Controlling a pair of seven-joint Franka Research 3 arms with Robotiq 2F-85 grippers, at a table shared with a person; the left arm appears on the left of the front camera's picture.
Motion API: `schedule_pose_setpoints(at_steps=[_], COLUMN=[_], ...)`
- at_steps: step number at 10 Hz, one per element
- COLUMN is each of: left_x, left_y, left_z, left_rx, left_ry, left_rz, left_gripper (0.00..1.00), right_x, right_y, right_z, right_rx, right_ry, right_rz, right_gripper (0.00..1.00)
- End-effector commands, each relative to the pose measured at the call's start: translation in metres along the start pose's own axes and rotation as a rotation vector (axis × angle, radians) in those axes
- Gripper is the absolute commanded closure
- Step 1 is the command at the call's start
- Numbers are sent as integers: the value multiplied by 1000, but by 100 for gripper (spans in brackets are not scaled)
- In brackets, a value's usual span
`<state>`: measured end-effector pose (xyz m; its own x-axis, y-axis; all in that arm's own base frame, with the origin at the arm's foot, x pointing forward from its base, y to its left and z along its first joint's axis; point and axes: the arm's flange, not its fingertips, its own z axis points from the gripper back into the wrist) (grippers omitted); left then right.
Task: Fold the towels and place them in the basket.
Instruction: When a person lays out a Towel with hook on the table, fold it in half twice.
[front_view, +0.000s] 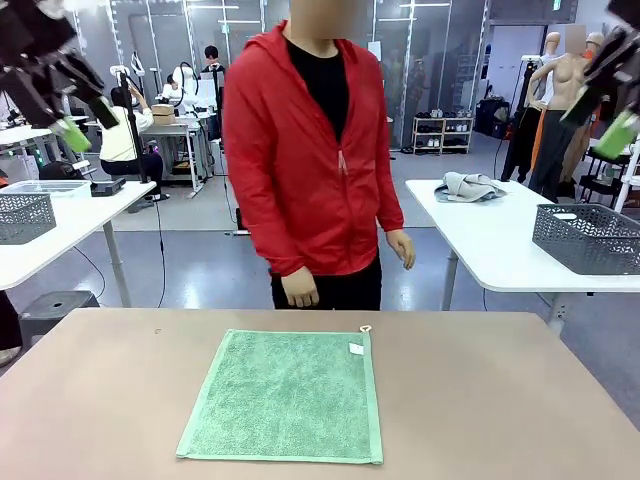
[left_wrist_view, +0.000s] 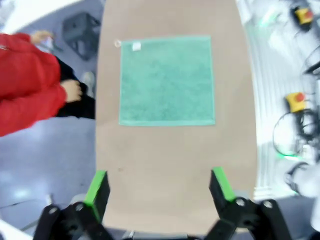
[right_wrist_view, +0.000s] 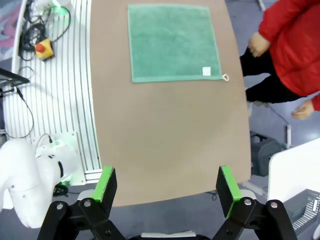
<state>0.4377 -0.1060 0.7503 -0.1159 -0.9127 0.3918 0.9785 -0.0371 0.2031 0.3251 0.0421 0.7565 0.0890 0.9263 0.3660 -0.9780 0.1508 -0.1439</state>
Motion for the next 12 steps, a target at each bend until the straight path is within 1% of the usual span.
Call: schedule_pose_setpoints(at_steps=[1, 3, 4, 5, 7, 8, 12], left_x=[20, 30, 32, 29, 25, 30, 30], left_y=[-28, -40, -48, -50, -53, -43, -43], left_z=[-42, -74, -91, -104, -114, -109, -109], left_rx=[12, 19, 17, 16, -3, -24, -24], left_ry=[106, 160, 201, 232, 274, 218, 218], left_rz=[-8, -34, -27, -11, -20, -37, -37], left_gripper=[0, 0, 0, 0, 0, 0, 0], right_x=[20, 39, 46, 50, 57, 52, 52], right_y=[17, 22, 24, 25, 27, 25, 25], right_z=[-46, -82, -100, -110, -117, -116, -116], right_rx=[-1, -10, 5, 2, 34, 29, 29], right_ry=[76, 120, 148, 168, 152, 152, 152], right_rz=[-15, -34, -47, -57, -22, -20, -20], right_gripper=[0, 0, 0, 0, 0, 0, 0])
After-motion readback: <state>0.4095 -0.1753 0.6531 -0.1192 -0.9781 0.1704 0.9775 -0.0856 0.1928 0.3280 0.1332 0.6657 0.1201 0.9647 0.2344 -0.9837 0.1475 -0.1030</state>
